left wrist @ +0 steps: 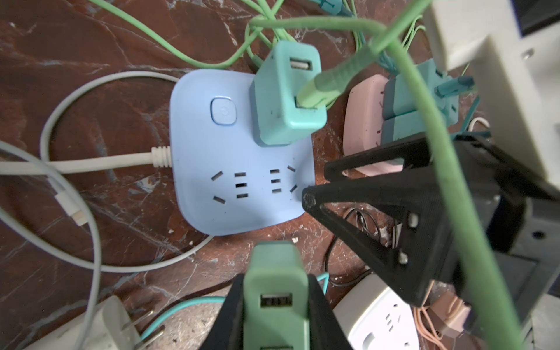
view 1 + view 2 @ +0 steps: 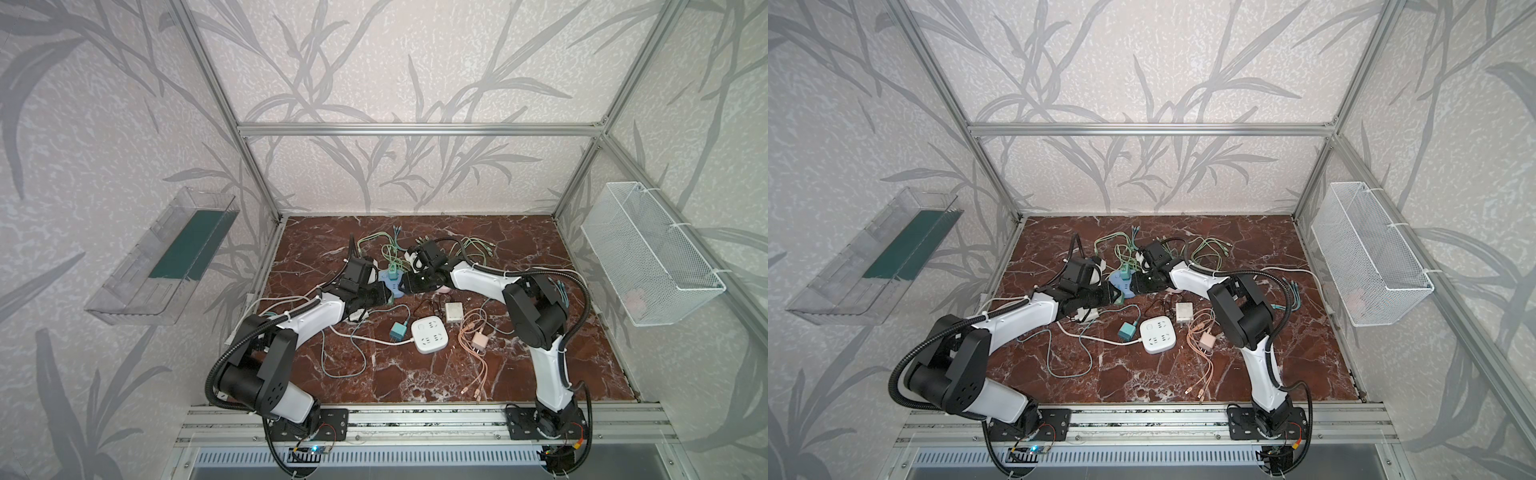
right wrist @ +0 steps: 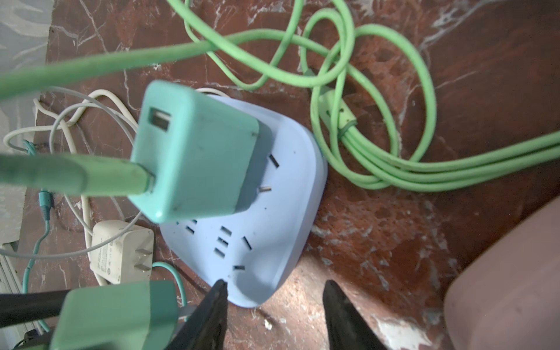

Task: Pull the plug off the socket
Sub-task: 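Lower the light-green charger onto the table and open the left gripper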

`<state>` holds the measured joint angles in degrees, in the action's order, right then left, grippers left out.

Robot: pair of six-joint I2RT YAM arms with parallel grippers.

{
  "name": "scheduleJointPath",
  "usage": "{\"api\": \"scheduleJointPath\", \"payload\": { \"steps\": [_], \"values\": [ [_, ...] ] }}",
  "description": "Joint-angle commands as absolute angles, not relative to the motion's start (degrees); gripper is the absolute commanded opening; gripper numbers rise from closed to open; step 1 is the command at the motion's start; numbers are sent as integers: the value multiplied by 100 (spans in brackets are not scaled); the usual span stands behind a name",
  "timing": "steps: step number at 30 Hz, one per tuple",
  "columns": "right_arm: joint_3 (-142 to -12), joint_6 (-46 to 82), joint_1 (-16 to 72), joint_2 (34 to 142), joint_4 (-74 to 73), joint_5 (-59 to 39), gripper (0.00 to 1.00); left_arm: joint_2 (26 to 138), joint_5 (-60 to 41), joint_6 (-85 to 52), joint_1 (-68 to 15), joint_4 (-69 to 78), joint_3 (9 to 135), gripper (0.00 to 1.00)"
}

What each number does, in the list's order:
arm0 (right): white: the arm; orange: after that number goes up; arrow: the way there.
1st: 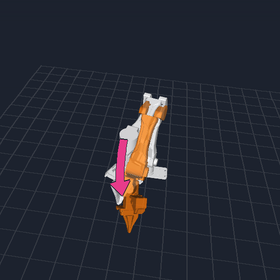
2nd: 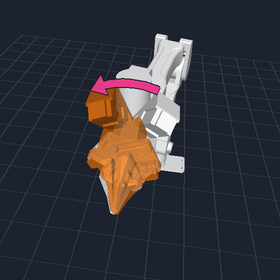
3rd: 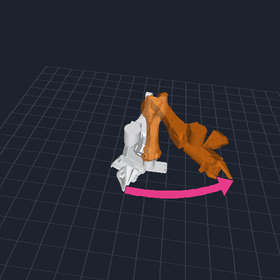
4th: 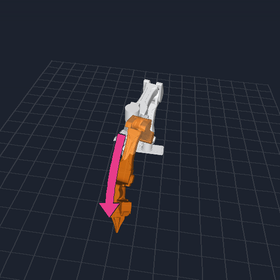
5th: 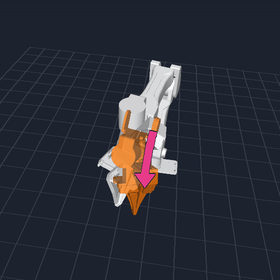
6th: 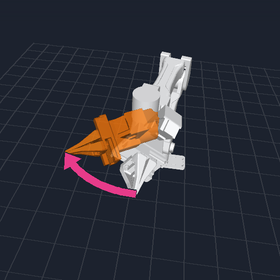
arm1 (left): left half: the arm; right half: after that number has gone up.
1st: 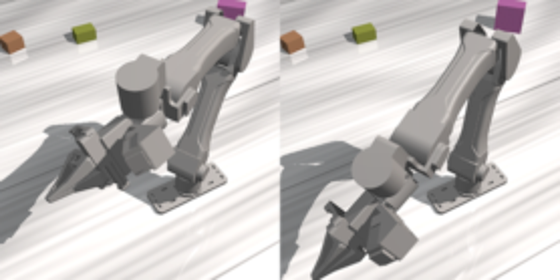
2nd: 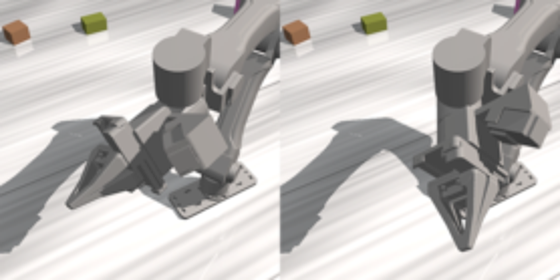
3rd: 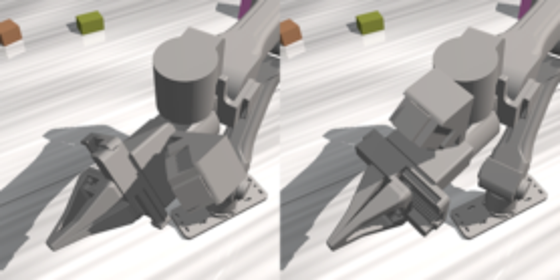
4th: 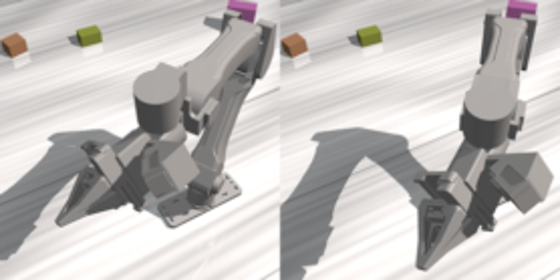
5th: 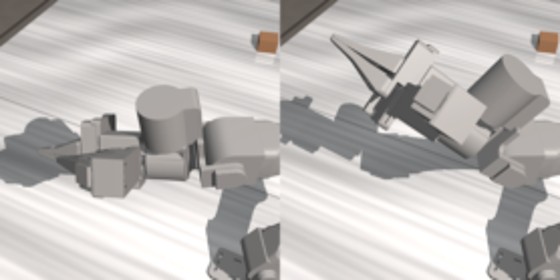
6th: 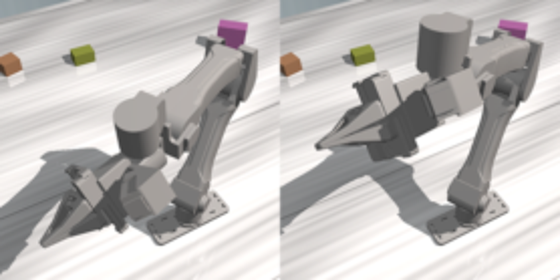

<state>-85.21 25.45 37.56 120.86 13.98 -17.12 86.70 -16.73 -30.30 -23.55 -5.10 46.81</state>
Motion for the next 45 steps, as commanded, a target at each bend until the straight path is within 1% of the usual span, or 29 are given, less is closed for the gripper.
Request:
{"api": "scheduleJointPath", "payload": {
  "steps": [1, 9, 16, 23, 28, 30, 34, 37, 40, 45],
  "values": [
    [-8490, 2522, 3781, 11856, 1423, -1733, 52, 8736, -1280, -2655, -2510, -990, 5010, 27],
    [-8442, 2505, 3784, 11795, 1483, -1642, 52, 9241, -5, -2332, -2981, -2115, 5816, 27],
    [-8325, 2487, 3781, 11577, 1468, -1541, 52, 9549, 900, -2401, -3240, -2690, 6130, 28],
    [-8280, 2426, 3774, 11429, 1529, -1464, 52, 9742, 1147, -2391, -3471, -2828, 6295, 29],
    [-8155, 2417, 3720, 11266, 1538, -1355, 52, 9943, 1214, -2380, -3680, -2971, 6476, 32],
    [-8093, 2426, 3682, 11197, 1542, -1304, 52, 10002, 1253, -2386, -3737, -3025, 6536, 34],
    [-7944, 2452, 3563, 11003, 1556, -1199, 52, 10112, 1279, -2390, -3825, -3102, 6624, 46],
    [-7834, 2461, 3451, 10815, 1556, -1143, 52, 10116, 1294, -2409, -3842, -3120, 6652, 51],
    [-7744, 2435, 3382, 10630, 1555, -1085, 52, 10024, 1312, -2407, -3866, -3145, 6719, 60],
    [-7669, 2391, 3348, 10408, 1534, -993, 52, 9794, 1256, -2375, -3919, -3166, 6828, 64]
  ]
}}
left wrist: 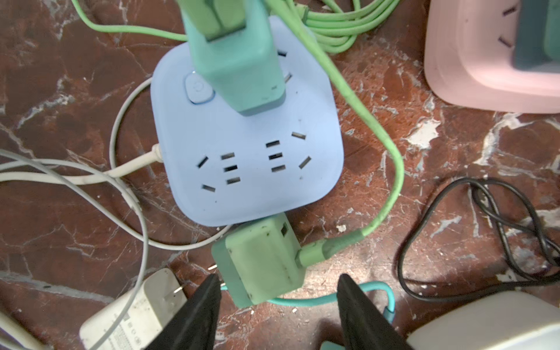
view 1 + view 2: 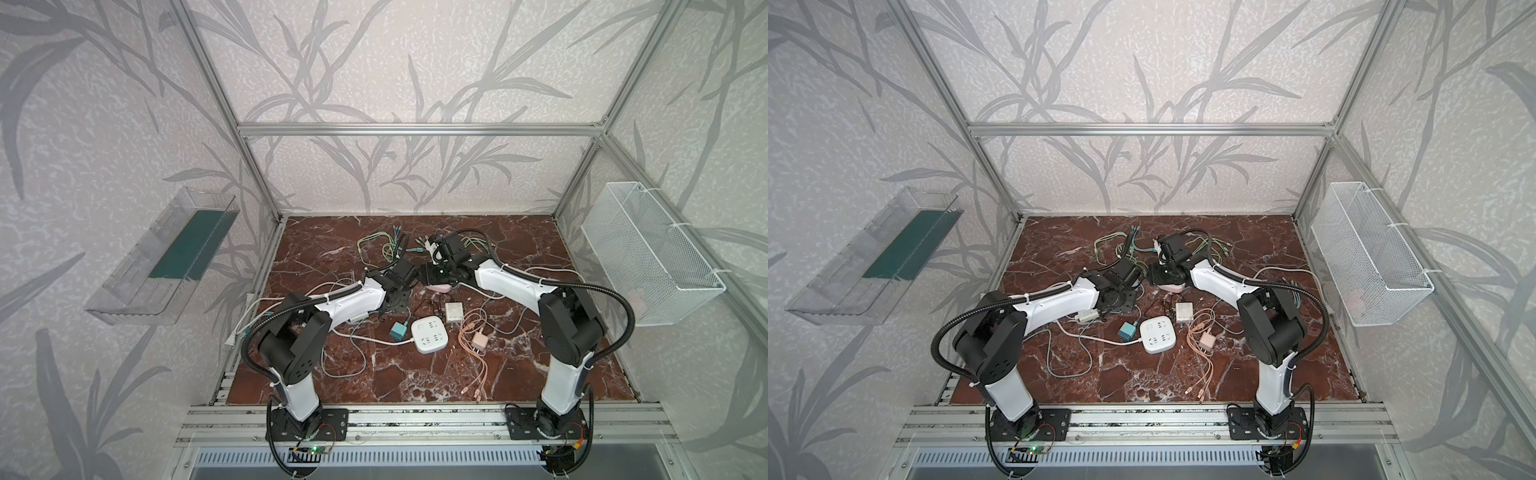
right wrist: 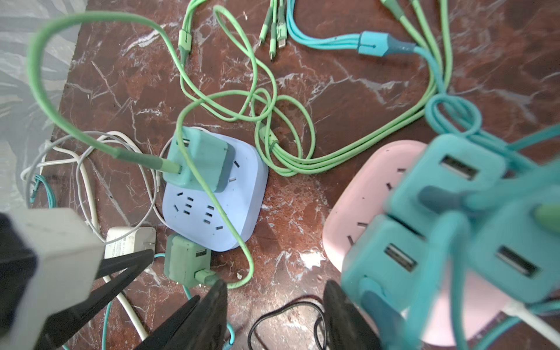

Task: Pull the plug off the socket

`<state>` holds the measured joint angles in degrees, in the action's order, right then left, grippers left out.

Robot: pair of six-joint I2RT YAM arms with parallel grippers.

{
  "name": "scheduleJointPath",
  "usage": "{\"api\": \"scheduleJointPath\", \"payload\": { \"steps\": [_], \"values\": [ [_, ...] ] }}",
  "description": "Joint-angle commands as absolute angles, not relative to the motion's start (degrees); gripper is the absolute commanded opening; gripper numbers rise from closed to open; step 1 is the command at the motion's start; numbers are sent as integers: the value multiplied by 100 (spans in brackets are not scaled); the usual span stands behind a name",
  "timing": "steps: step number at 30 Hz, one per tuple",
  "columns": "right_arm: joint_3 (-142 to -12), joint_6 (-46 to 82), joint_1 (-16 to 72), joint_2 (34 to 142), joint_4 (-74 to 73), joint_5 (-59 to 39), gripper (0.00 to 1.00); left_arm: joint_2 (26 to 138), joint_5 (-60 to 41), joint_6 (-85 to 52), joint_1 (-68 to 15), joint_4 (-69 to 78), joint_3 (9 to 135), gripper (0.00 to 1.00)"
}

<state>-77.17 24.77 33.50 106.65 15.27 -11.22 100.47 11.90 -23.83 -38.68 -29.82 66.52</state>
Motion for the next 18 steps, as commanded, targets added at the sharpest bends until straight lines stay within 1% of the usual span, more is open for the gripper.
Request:
{"api": "scheduleJointPath", "payload": {
  "steps": [1, 5, 10, 18],
  "values": [
    [-7669, 2382, 3346, 10382, 1522, -985, 52, 9730, 1231, -2373, -3929, -3155, 6829, 64],
    [-7662, 2326, 3349, 10362, 1444, -1060, 52, 9338, 1421, -2552, -3930, -3039, 6692, 67],
    [-7555, 2150, 3416, 10332, 1108, -1165, 53, 8843, 1879, -2529, -3840, -2785, 6384, 74],
    [-7970, 1140, 3863, 10611, 1283, -1048, 63, 8666, 1355, -2681, -3038, -2677, 6131, 75]
  ]
}}
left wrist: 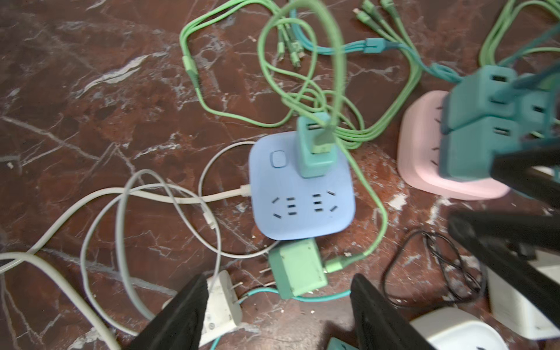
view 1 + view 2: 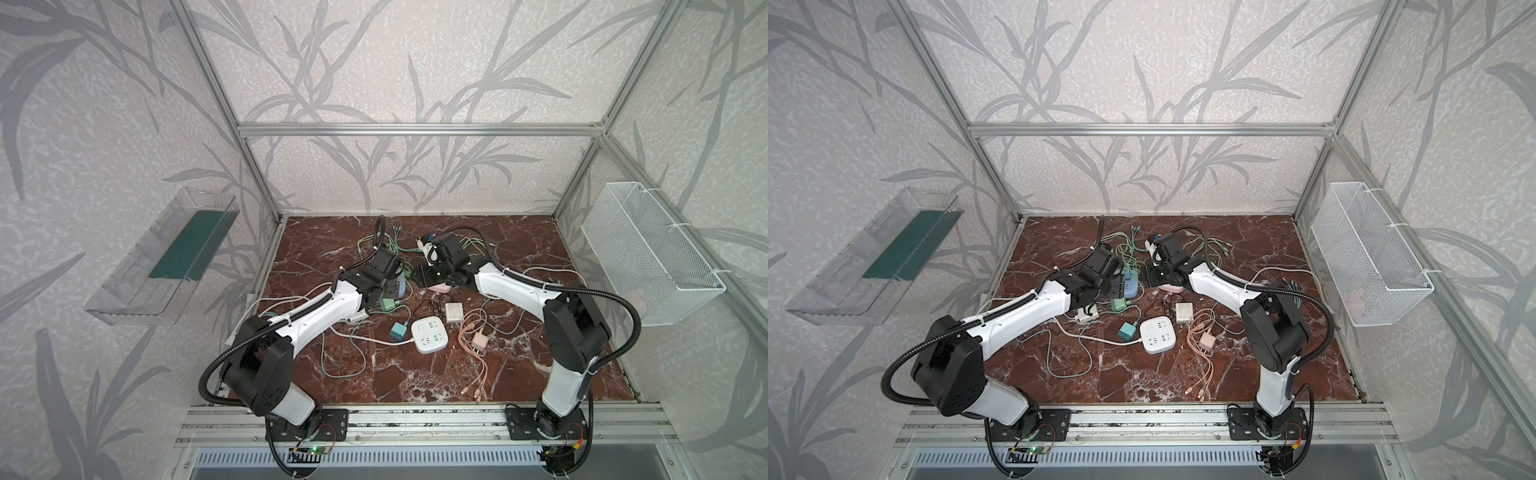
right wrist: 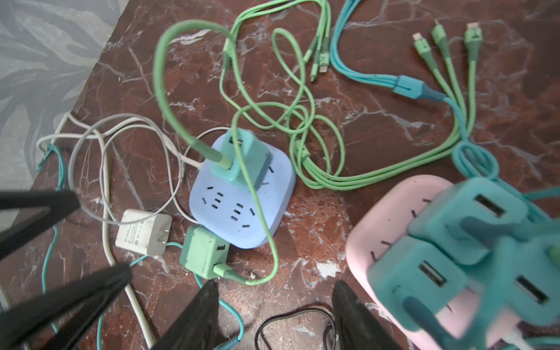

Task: Pull the plug off the socket

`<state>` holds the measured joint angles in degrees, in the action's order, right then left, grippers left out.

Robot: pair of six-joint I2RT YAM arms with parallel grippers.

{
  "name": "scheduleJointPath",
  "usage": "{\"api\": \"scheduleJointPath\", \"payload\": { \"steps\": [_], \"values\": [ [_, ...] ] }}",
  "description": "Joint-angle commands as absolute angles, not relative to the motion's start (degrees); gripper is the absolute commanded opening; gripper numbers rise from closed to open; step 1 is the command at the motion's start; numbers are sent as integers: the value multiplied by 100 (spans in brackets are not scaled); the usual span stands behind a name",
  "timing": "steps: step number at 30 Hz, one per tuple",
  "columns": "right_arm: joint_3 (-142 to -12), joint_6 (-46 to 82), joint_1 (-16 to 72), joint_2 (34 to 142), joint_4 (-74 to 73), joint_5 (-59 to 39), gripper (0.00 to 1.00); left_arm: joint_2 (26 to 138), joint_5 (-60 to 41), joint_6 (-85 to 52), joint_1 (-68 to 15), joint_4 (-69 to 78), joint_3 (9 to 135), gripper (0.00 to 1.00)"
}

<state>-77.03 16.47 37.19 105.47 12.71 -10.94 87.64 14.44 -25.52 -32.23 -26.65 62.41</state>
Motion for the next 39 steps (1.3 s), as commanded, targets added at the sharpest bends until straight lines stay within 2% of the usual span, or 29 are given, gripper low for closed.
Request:
{"api": "scheduleJointPath", "payload": {
  "steps": [1, 5, 9, 20, 39],
  "values": [
    [-8020, 1077, 3908, 10656, 1329, -1016, 63, 8656, 1336, -2688, -2941, -2704, 6120, 75],
    [-8145, 1117, 4083, 10740, 1406, -772, 64, 8598, 1237, -2761, -2674, -2694, 6027, 75],
    [-8230, 1685, 4256, 10859, 1489, -471, 62, 8576, 1204, -2785, -2547, -2610, 5942, 75],
    [-8980, 2531, 4553, 11725, 1972, 161, 58, 8613, 1160, -2698, -2388, -2515, 5871, 75],
    [-9974, 2786, 4573, 12605, 2311, 648, 57, 8839, 704, -2513, -2232, -2284, 5916, 74]
  ]
}}
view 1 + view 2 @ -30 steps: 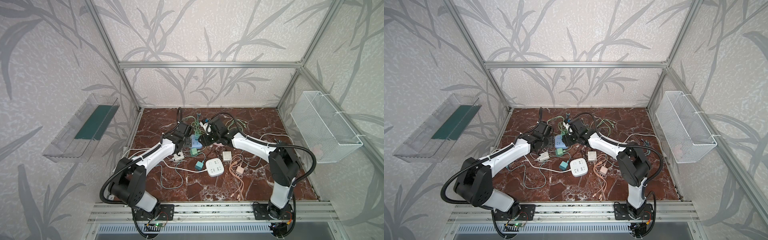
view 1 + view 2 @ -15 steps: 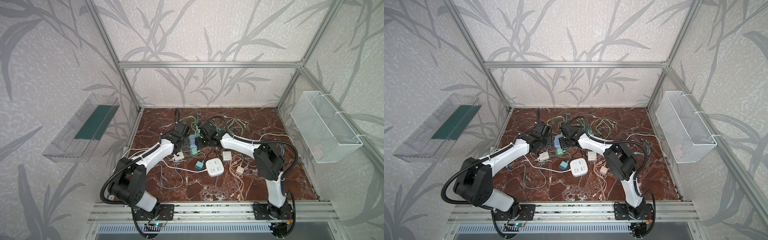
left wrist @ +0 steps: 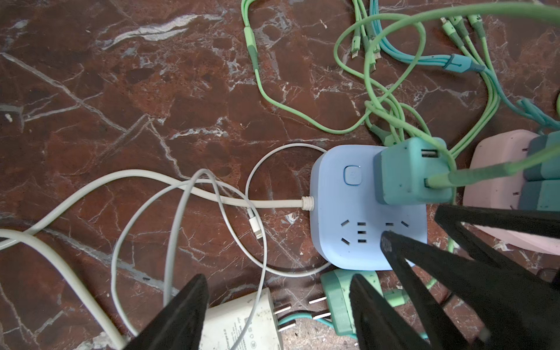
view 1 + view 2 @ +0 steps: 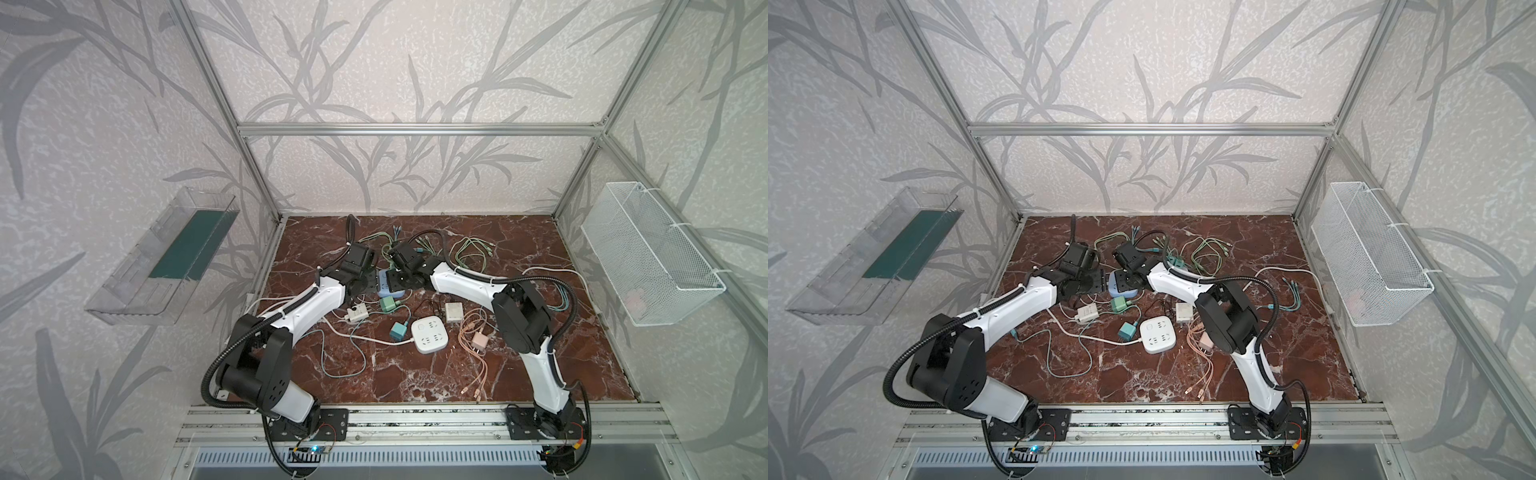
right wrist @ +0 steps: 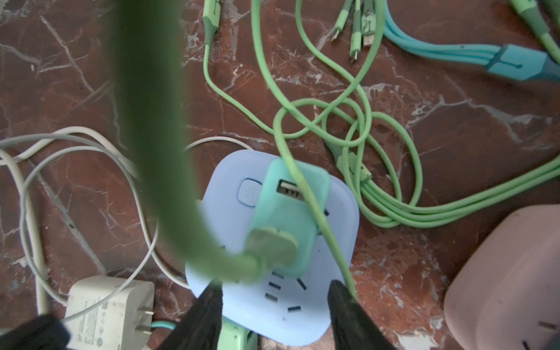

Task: Pull the plug off the socket

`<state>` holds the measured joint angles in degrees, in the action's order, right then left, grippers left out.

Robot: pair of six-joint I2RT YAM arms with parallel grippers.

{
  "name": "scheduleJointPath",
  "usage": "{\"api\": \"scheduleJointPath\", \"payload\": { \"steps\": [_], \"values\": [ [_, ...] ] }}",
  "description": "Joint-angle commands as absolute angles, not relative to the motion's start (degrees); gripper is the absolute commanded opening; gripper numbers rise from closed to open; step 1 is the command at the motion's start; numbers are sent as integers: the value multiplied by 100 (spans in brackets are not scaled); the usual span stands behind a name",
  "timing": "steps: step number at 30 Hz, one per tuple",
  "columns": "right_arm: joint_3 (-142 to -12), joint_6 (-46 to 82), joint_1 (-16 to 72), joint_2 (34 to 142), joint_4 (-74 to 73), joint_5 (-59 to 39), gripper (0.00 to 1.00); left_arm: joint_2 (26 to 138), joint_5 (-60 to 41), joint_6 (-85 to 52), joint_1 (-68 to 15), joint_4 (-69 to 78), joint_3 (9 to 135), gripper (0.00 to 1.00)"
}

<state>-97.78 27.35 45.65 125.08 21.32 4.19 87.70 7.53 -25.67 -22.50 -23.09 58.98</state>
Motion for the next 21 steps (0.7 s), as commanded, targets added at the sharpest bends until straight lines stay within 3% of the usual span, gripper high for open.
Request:
{"api": "scheduleJointPath", "payload": {
  "steps": [1, 11, 21],
  "values": [
    [-9992, 2795, 4555, 12636, 2303, 658, 57, 8856, 683, -2494, -2230, -2279, 5931, 74],
    [-10462, 2757, 4535, 12981, 2359, 815, 58, 9247, 519, -2330, -2229, -2396, 6267, 74],
    [-11012, 2683, 4501, 13332, 2730, 914, 43, 9653, 263, -2193, -2137, -2368, 6521, 73]
  ]
}}
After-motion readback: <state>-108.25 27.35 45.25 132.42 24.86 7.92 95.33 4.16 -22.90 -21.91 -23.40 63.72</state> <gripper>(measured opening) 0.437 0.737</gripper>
